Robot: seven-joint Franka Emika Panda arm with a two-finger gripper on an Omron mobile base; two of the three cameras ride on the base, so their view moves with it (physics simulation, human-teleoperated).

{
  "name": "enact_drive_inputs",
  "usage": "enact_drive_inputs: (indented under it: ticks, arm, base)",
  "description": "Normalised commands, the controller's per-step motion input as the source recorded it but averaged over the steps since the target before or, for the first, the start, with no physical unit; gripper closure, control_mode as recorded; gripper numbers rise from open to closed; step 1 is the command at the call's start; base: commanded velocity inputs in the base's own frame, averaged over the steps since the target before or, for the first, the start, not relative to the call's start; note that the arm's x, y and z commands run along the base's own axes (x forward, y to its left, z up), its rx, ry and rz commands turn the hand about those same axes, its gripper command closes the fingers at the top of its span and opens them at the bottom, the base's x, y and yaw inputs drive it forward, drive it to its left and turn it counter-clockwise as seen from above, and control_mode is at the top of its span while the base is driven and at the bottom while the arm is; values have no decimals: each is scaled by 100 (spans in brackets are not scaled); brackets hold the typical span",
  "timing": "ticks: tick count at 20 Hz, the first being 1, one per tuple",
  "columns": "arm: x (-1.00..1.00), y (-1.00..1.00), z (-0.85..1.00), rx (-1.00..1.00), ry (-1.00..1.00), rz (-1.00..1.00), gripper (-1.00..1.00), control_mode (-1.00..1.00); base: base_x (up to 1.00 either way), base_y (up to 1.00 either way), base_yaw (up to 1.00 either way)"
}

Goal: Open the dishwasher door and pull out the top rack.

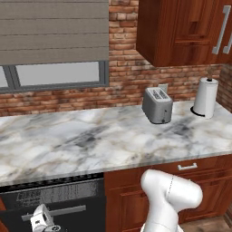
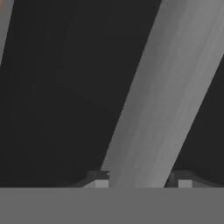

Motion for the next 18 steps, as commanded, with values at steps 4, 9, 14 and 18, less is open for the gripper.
enact_drive_inputs:
  ticks: [4,9,14,18]
  arm:
    - [-100,-32,-61,3,30,-3,100,-100]
    - [-100,-39,-60,4,32,-2,100,-100]
    - [-100,-34,-38,3,34,-1,100,-100]
    - [-82,0,58,5,28,-3,-100,-100]
  base:
    - [0,0,0]
    - [0,0,0]
    - [0,0,0]
    - [0,0,0]
